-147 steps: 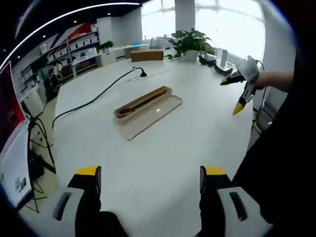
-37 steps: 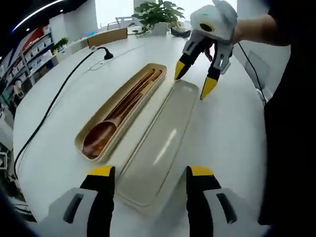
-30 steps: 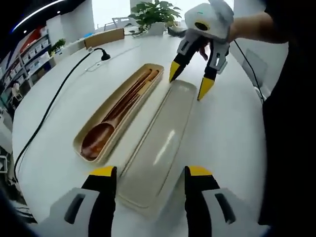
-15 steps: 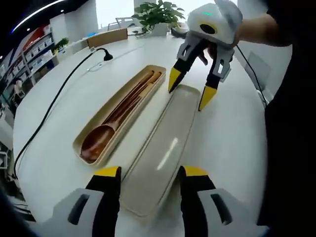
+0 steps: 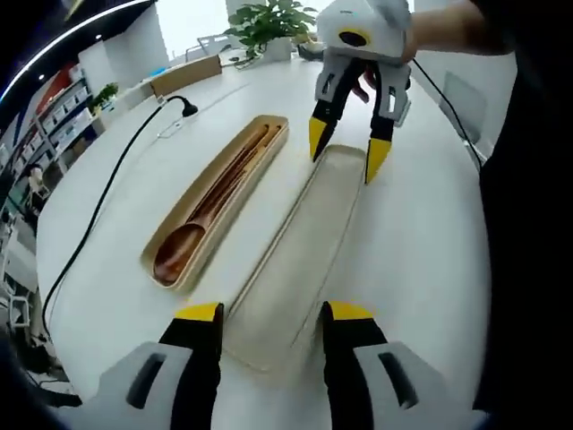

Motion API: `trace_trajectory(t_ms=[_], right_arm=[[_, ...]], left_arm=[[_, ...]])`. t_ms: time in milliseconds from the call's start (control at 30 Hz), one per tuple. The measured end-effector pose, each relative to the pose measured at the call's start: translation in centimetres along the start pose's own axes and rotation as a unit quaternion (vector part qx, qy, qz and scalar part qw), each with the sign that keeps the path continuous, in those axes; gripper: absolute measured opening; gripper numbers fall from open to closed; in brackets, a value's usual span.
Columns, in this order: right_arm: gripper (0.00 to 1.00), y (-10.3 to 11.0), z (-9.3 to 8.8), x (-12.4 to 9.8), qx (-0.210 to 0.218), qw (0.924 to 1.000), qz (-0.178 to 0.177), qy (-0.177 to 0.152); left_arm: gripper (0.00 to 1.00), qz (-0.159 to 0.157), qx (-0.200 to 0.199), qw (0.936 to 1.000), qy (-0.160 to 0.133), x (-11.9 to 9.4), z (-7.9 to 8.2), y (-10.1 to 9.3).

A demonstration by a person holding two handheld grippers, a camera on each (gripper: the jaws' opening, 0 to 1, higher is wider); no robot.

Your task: Arrange the utensils inside the cutlery case until each visible utensil rests in its matching compartment.

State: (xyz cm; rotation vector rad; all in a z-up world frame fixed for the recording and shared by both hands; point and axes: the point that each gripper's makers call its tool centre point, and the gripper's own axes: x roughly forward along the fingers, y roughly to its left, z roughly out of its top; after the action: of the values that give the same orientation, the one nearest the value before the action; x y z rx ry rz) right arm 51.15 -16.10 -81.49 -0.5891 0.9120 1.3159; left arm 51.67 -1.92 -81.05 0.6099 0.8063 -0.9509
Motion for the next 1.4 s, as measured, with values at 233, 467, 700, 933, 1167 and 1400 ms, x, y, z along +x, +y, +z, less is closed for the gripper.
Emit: trace_trajectory(t_ms=[233, 467, 700, 933, 1167, 1400], right_arm=[[0.34, 0.0, -0.2, -0.4, 0.03, 0.9995, 0.012, -0.003], [0.34, -0.2, -0.1, -0.5, 0.053, 0.9983, 0.025, 0.002], [0.34, -0.3, 0.1, -0.6, 0.116, 0.9919, 0.049, -0.017], [0.34, -0.1, 0.1, -0.6, 0.14, 0.9879, 0.063, -0.019], [0.34, 0.7, -0.1, -1.5, 0.204, 0.9739, 0.097, -0.018], [0.34, 2.2, -0.5, -1.2, 0.272, 0.95, 0.153, -0.006]], left_arm=[[0.46, 0.01, 0.028, 0.9995, 0.012, -0.9, -0.6, -0.3], [0.47, 0.014, 0.049, 0.9987, -0.009, -1.0, 0.5, -0.1], [0.45, 0.034, 0.057, 0.9972, -0.033, -1.1, 1.4, 1.1], [0.41, 0.033, 0.086, 0.9953, -0.029, -0.5, 1.2, 1.4], [0.4, 0.025, 0.1, 0.9945, -0.017, 0.0, 0.9, 1.2], [0.33, 0.03, 0.121, 0.9921, -0.017, 0.2, 1.3, 1.4]])
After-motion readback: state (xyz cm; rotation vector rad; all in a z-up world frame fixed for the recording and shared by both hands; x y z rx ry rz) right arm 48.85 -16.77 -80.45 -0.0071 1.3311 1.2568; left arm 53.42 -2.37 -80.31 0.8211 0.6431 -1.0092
